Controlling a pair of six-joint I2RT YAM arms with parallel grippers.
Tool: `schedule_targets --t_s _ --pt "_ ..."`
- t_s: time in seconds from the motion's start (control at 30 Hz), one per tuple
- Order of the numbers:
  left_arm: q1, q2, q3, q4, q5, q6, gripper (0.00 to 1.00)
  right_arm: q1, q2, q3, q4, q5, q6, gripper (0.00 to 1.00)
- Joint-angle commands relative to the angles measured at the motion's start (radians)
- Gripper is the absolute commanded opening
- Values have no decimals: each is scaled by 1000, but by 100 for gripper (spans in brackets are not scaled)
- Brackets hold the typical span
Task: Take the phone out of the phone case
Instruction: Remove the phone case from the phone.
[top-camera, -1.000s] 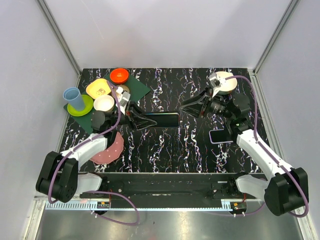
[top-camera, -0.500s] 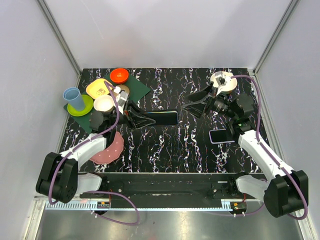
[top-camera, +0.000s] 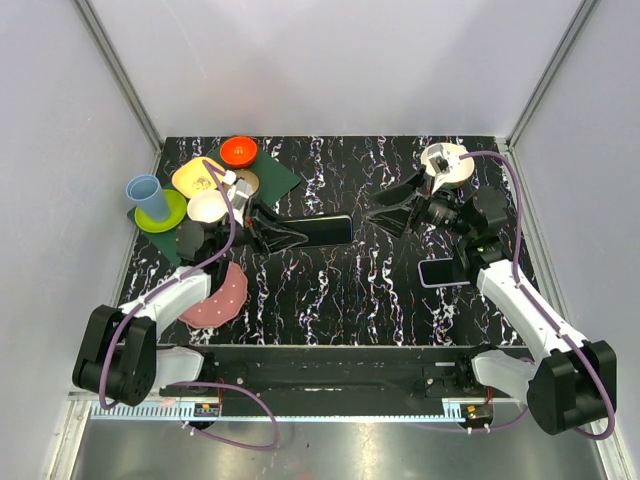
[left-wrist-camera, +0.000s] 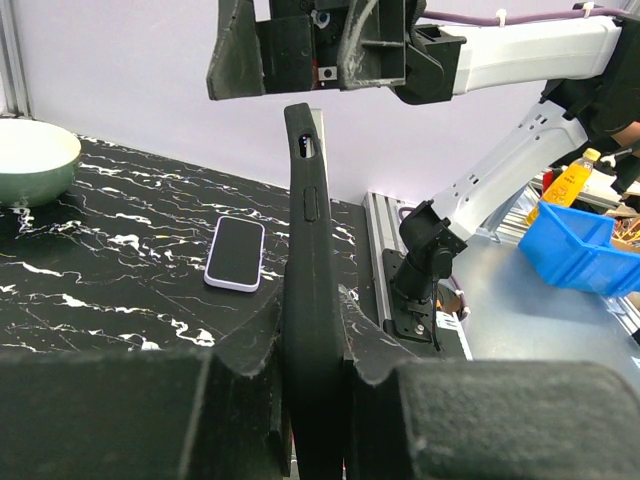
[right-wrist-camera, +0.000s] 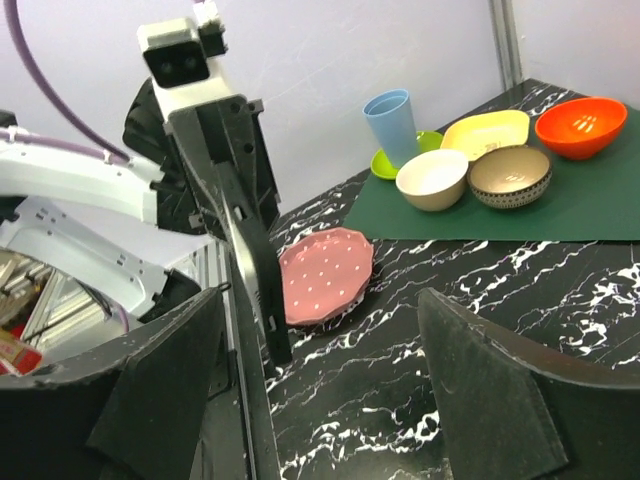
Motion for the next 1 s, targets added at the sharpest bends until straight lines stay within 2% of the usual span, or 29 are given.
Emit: schedule_targets --t_s 0.0,0.4,0.67,0.83,0.97 --pt "10 -32 45 147 -51 -16 0 -5 -14 6 22 -105 -86 82" --pt "32 -30 47 150 -82 -45 0 7 -5 19 -113 -237 -277 80" --pt "35 -11 49 196 -74 -99 0 56 12 6 -170 -216 -401 77" --pt "35 -1 49 208 -75 -110 0 87 37 2 -170 -202 -427 68" --pt "35 3 47 212 -75 -114 0 101 46 -6 -153 -185 -430 67"
